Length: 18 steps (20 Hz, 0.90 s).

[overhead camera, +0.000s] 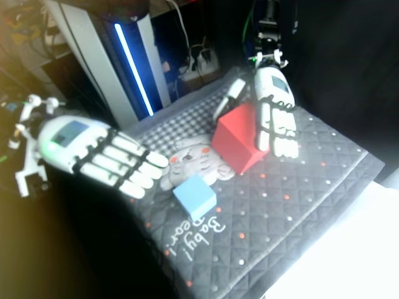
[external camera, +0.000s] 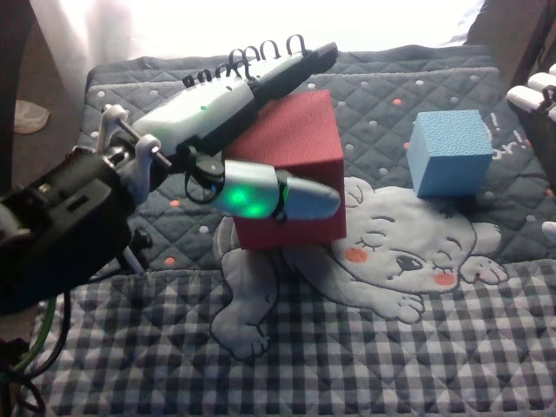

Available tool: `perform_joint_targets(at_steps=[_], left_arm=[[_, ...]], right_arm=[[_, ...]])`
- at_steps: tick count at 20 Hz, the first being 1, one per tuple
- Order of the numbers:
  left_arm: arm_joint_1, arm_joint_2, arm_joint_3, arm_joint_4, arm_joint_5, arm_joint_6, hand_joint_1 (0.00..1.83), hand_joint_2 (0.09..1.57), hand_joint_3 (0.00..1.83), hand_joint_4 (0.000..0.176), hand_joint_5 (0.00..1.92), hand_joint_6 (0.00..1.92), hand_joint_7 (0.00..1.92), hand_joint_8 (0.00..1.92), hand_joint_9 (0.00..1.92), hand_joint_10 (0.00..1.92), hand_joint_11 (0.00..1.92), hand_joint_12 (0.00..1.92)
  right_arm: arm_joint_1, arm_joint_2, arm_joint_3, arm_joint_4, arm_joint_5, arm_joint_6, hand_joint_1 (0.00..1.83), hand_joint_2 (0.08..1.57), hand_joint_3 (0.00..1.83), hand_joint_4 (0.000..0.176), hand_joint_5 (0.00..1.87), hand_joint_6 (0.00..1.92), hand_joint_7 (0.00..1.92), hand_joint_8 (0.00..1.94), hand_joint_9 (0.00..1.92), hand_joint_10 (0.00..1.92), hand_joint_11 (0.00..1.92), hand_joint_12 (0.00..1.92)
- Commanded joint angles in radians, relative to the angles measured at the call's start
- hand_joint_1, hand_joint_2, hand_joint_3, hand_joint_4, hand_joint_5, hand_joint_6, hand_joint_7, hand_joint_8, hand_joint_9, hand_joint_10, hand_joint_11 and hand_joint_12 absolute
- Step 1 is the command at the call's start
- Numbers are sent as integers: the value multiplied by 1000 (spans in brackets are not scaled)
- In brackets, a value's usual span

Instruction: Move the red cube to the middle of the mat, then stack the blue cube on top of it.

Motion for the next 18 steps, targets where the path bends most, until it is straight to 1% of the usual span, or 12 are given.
perform_joint_targets(at_steps=[1,5,6,7,8,9,10,12,13,15,16,18], left_arm=[[9,16,-12,11,-140,-29,708,778,0,176,0,0,0,0,0,0,0,0],[108,132,-82,-4,-379,-76,717,875,0,176,0,0,0,0,0,0,0,0],[134,165,-101,-17,-427,-74,701,897,0,154,0,0,0,0,0,0,0,0],[177,209,-133,-40,-480,-54,725,950,22,170,0,0,0,0,0,0,0,0],[202,232,-153,-58,-515,-36,742,980,30,152,0,0,0,0,0,0,46,22],[230,256,-177,-75,-550,-15,712,1043,0,146,0,0,0,0,0,0,8,260],[261,276,-197,-90,-592,-6,723,1033,0,154,0,0,0,0,0,0,1,209],[310,295,-219,-111,-660,-6,650,998,0,130,0,0,0,0,0,0,0,7],[326,300,-226,-121,-685,-5,655,1008,0,100,0,0,0,0,0,0,0,1],[344,305,-232,-131,-716,-4,797,992,0,95,6,2,0,0,0,0,33,15],[355,307,-236,-138,-732,-4,836,996,0,79,0,0,0,0,0,0,66,33],[370,310,-240,-152,-746,2,820,1005,0,68,0,0,0,0,0,0,53,37]], right_arm=[[3,5,15,5,126,23,542,1232,0,0,0,0,0,0,0,0,10,11],[33,-29,91,0,112,157,737,1218,0,0,0,0,0,0,0,0,0,0],[68,-41,107,0,82,158,728,1208,0,0,0,0,0,0,24,10,0,0],[116,-63,131,-4,37,158,704,1143,54,0,0,0,0,0,86,63,0,388],[147,-79,148,-8,6,158,721,1136,41,0,0,0,13,3,105,83,0,651],[185,-96,165,-15,-38,158,743,1157,30,0,0,0,22,5,117,99,0,869],[217,-116,186,-18,-76,158,768,1168,18,0,0,0,26,4,106,110,0,960],[262,-160,229,-16,-136,158,791,1180,1,0,0,0,75,1,50,345,0,1186],[279,-183,253,-11,-170,158,774,1178,0,0,0,0,54,1,9,407,0,1151],[303,-218,289,2,-220,158,820,1161,0,0,7,2,94,14,11,471,0,1124],[314,-244,316,19,-255,158,837,1163,0,0,12,4,105,13,15,478,0,1097],[334,-292,368,44,-318,158,876,1174,1,0,23,7,98,5,0,547,0,1155]])
